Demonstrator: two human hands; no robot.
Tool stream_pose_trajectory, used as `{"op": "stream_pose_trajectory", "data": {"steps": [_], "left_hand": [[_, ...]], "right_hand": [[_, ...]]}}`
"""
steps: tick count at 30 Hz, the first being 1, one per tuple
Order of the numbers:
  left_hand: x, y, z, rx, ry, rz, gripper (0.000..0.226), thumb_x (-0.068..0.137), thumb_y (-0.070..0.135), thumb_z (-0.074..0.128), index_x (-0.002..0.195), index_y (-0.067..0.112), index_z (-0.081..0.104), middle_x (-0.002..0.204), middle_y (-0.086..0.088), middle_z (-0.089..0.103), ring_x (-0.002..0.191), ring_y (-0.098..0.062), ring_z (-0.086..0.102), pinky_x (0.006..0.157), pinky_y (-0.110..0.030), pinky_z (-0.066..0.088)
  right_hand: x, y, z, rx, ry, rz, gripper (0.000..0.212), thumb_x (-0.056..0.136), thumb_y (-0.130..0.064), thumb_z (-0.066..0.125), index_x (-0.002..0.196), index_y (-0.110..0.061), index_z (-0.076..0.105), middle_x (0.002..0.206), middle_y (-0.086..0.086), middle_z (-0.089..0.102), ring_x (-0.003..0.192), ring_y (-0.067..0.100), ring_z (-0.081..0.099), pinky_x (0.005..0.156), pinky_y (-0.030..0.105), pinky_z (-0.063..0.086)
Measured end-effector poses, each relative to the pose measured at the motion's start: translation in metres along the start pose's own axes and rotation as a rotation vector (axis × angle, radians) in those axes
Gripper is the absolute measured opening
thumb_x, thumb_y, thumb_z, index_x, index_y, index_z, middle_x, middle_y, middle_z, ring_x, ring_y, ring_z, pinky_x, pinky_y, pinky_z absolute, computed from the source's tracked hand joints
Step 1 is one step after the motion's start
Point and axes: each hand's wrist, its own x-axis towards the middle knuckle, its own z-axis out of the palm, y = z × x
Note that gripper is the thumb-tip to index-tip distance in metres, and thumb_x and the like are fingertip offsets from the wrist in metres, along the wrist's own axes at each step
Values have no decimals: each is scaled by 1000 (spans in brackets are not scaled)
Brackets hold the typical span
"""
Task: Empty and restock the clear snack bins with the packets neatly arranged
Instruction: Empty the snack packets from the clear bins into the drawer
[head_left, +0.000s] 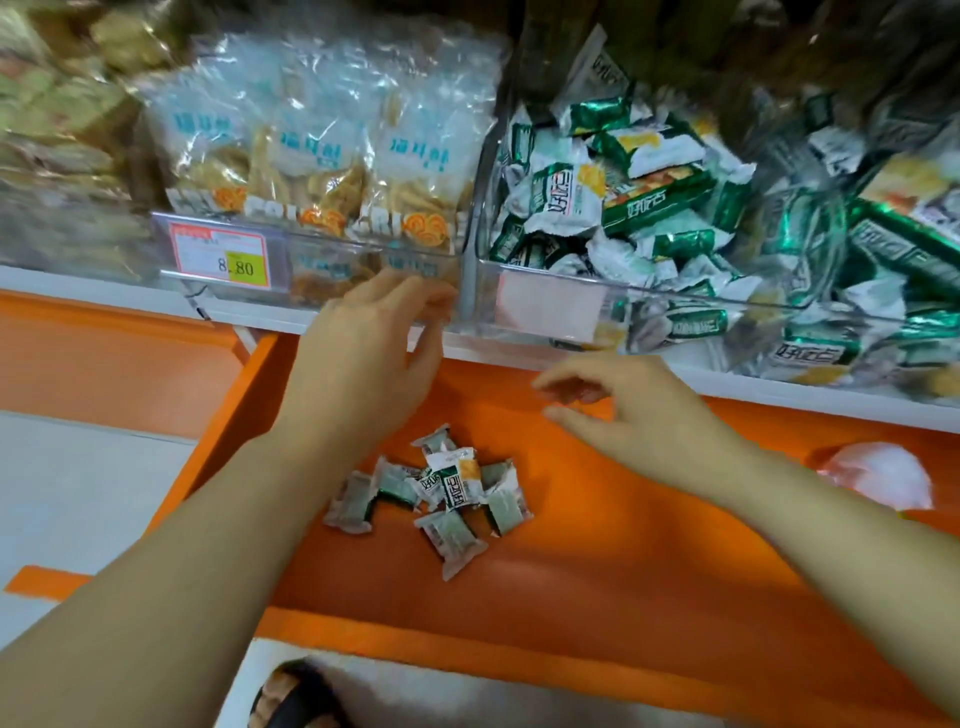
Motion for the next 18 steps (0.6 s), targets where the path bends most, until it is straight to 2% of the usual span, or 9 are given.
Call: {"op": "stream_pose_trajectory", "data": {"steps": [3,6,9,11,12,14,16,18], "left_hand": [[10,5,-4,6,58,42,33,89,23,48,116,11,63,114,-8,61,98,-30,59,76,-46,52],[19,8,-6,0,78,30,37,87,26,48,117,10,62,118,-11,58,103,-34,56,79,-48,52],[23,5,-6,-16,29,0,37,85,14,61,122,8,61,124,-13,55,112,-38,51,86,-52,50],[25,3,-6,-14,-4,-9,42,82,9,67,124,9,60,126,-13,53,116,-37,49,88,-51,50],[25,2,-6,-17,-9,-11,44,81,9,68,124,10,60,127,-12,53,116,-37,49,88,-50,49],[26,1,-7,-33,-4,-19,45,81,8,69,125,11,60,127,-11,53,116,-35,49,89,-47,48],[26,-1,-7,-45,1,-14,44,82,9,69,125,13,60,127,-11,53,117,-34,49,89,-46,48],[27,-3,-8,-56,5,-10,42,84,12,67,125,14,60,128,-9,53,117,-33,48,90,-46,47]], "right_hand": [[4,-19,-36,3,149,-51,18,86,-13,67,103,-18,69,90,-11,66,87,3,59,73,6,44],[24,-25,-61,-26,310,-47,19,86,-11,66,104,-16,68,90,-6,66,85,6,60,69,7,43],[56,-19,-79,-191,369,19,40,86,-24,67,125,-18,58,120,1,59,110,13,53,91,21,40],[79,-18,-86,-198,327,101,58,84,-28,70,137,-21,46,139,6,46,124,21,46,99,30,36],[89,-19,-88,-159,301,140,64,84,-26,71,140,-23,40,144,7,40,125,23,45,97,32,38],[108,-22,-93,-126,220,181,72,85,-17,70,145,-25,32,149,9,33,115,26,54,85,34,46],[124,-24,-99,-129,97,207,79,84,-12,71,148,-27,26,150,11,31,96,23,59,76,35,51],[134,-25,-103,-45,-47,264,86,81,-8,74,148,-28,25,151,11,30,98,23,56,76,36,56]]}}
